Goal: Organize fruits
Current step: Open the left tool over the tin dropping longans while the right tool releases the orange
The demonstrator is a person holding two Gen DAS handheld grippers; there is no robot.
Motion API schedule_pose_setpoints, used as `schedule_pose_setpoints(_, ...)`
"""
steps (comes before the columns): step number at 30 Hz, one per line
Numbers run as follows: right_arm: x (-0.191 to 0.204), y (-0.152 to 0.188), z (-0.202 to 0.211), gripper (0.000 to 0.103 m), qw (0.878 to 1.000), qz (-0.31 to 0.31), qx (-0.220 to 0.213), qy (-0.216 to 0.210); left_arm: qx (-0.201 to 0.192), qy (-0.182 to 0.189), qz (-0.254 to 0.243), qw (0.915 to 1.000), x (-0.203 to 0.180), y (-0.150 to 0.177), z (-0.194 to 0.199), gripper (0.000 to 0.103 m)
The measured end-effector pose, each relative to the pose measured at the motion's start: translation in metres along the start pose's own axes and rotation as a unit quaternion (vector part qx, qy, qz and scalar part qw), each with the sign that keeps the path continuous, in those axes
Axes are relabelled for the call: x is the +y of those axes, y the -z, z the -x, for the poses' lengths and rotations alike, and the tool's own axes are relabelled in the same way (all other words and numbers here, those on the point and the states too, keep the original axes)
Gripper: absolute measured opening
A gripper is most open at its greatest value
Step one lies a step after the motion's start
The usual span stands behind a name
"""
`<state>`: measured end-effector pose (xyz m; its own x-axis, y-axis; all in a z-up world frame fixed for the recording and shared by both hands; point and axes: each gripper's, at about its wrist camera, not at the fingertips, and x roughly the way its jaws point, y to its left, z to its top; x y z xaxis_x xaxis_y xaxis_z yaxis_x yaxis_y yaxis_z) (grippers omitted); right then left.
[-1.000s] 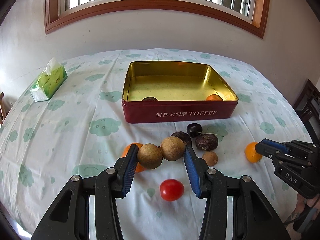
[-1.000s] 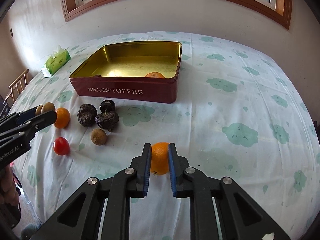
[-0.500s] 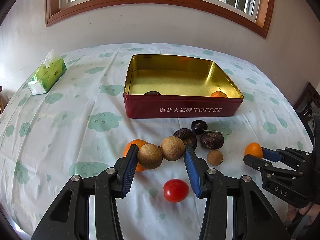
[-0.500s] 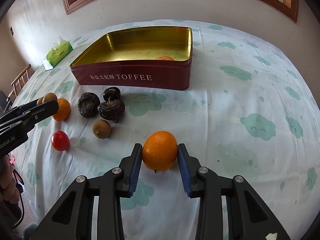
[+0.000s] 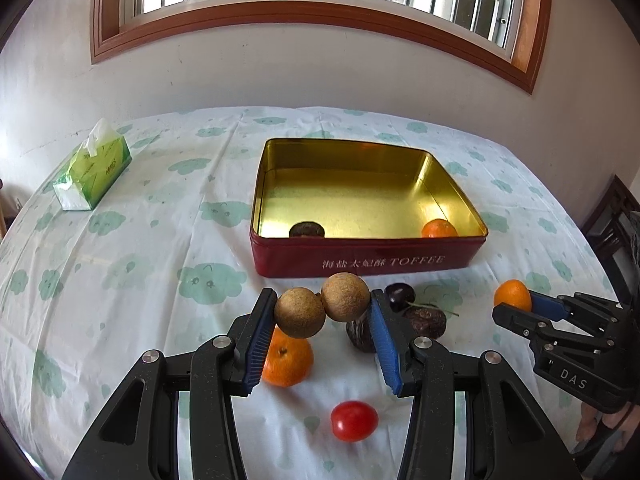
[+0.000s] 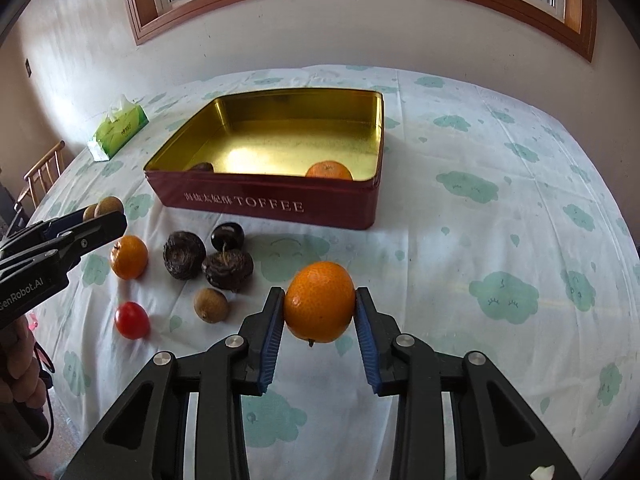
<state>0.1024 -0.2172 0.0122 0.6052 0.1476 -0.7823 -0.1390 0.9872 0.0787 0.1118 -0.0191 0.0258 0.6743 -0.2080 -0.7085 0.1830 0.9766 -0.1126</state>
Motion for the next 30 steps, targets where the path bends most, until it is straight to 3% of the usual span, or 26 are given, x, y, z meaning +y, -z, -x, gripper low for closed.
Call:
schedule_pose_setpoints(4, 0.008, -0.026, 0.000, 0.032, 0.999, 0.015, -0.028, -0.001, -0.015, 0.002, -0.002, 0.9999, 0.004, -0.022, -0.005, 0.048)
schedule_pose_setpoints(13, 0.019, -0.071, -0.031, 0.032, 0.999, 0.020, -0.032, -0.010, -0.012, -0.006, -0.015, 0.9998, 0.010, -0.062, -0.040, 0.048)
schedule_pose_setpoints(30, 0.029, -0.084, -0.082, 0.032, 0.999, 0.024, 0.006, -0.022, 0.039, -0.005, -0.019, 0.9990, 0.013, -0.063, -0.095, 0.048)
